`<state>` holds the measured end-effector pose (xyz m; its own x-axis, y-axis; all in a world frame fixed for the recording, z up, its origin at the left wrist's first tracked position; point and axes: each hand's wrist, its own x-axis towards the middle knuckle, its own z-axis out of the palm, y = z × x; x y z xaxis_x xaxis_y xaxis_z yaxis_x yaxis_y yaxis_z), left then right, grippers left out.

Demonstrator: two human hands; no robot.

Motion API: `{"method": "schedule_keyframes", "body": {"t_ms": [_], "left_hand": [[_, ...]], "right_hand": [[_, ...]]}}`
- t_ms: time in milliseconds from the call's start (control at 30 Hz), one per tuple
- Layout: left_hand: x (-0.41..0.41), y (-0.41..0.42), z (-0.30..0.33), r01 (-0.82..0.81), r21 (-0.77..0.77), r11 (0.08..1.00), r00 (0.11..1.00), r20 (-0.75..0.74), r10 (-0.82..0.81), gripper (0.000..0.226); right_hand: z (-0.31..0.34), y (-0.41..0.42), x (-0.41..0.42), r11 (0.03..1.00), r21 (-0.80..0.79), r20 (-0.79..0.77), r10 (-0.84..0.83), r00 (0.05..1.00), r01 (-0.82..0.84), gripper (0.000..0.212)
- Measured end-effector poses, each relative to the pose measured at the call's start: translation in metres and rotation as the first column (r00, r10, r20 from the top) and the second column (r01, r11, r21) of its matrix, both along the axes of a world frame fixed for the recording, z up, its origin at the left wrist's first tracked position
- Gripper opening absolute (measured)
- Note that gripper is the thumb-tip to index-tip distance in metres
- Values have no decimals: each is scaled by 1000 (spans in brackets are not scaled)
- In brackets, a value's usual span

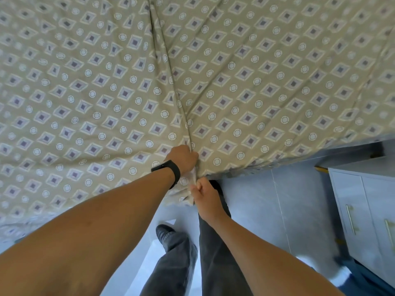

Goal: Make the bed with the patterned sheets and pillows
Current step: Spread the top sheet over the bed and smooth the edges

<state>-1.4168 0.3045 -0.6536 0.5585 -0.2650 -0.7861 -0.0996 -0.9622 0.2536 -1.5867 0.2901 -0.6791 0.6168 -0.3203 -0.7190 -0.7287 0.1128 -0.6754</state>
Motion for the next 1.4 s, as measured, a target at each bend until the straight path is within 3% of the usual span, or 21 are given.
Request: {"method": "schedule_keyframes", "body": {"t_ms": [100,200,300,433,600,700,767,933,1067,1233,1400], "left_hand": [[-4,-8,2,57,34,998,998,17,-58,32],[-8,-11,4,81,51,995,994,64,-84,32],[-15,-13,9,142,118,983,975,154,-159,24],[-23,-25,14,307,233,923,901,243,-361,13],[-24,-33,12,420,243,874,838,264,-477,18],[-22,-19,-2,293,153,944,937,151,-315,12],[-20,-3,-12,189,63,980,982,11,-190,20],[-31,27,-22,103,-117,988,994,-19,-106,25],[-47,37,-9,-11,-197,980,991,-130,-15,10],[-45,53,71,-77,-213,974,984,-173,40,22],[-16,100,221,-273,-261,926,961,-125,248,30]], "right_hand": [[-12,-1,7,992,125,-86,-13,996,24,22],[-20,-6,17,999,0,-121,-54,991,54,18],[-20,-9,23,992,-116,-148,-58,987,41,27],[-14,-6,25,962,-233,-183,103,978,-145,22],[-22,-24,-4,928,-242,-47,280,959,-283,30],[-24,-37,-17,944,-178,-29,277,960,-278,39],[-27,-46,-9,917,-143,-113,359,927,-372,43],[-37,-60,15,730,-131,-298,617,728,-671,31],[-26,-58,9,691,-160,-416,601,683,-705,30],[53,-48,33,755,-250,-365,506,781,-606,34],[207,-32,75,708,-307,-292,565,771,-635,36]]}}
